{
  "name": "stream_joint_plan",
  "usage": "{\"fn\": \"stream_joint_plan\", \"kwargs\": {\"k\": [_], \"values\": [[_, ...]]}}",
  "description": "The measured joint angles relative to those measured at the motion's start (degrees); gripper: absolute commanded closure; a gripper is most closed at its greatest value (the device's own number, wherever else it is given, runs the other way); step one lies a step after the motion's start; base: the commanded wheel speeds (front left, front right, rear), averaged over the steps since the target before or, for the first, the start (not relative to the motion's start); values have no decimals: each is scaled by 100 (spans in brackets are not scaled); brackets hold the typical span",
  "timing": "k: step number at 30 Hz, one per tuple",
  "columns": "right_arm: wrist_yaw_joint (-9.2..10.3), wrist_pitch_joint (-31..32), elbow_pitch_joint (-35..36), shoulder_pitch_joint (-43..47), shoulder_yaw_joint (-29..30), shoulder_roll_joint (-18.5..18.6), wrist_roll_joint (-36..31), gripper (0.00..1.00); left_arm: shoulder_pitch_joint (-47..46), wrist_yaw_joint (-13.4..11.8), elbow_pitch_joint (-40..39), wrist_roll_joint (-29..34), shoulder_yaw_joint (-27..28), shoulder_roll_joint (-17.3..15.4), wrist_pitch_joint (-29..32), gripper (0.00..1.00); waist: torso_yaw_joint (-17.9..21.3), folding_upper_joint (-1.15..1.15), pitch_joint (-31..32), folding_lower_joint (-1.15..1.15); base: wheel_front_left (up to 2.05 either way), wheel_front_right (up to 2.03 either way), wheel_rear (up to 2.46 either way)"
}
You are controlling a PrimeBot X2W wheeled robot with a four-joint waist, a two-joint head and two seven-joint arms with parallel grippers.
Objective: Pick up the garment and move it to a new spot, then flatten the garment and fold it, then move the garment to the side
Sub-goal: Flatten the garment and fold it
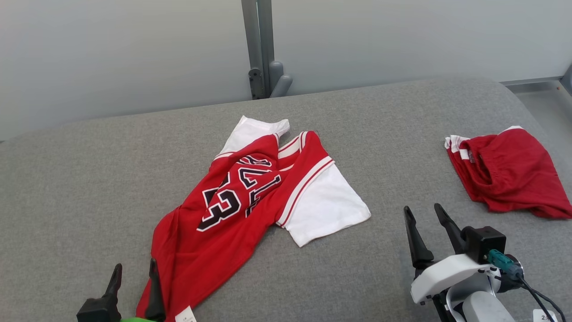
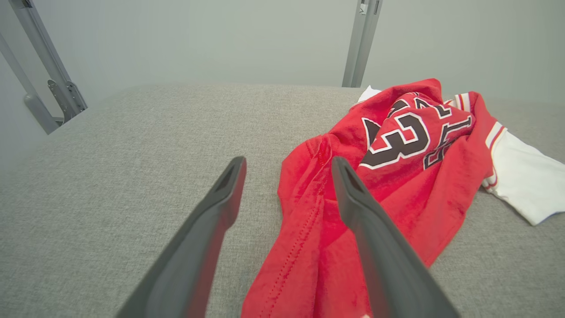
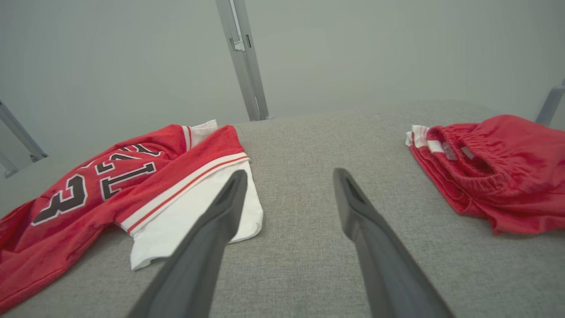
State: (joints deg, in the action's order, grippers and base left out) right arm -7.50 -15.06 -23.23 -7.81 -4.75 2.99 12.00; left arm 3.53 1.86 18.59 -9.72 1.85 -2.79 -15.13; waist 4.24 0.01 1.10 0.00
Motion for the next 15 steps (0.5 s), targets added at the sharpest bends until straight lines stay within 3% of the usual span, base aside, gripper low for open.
{"fn": "stream_joint_plan", "kwargs": {"k": [15], "values": [[0,0,3,14,-118,-12,16,0,19,-18,52,-14,-171,-1,0,0,-169,-1,-116,0,0,0,0]]}}
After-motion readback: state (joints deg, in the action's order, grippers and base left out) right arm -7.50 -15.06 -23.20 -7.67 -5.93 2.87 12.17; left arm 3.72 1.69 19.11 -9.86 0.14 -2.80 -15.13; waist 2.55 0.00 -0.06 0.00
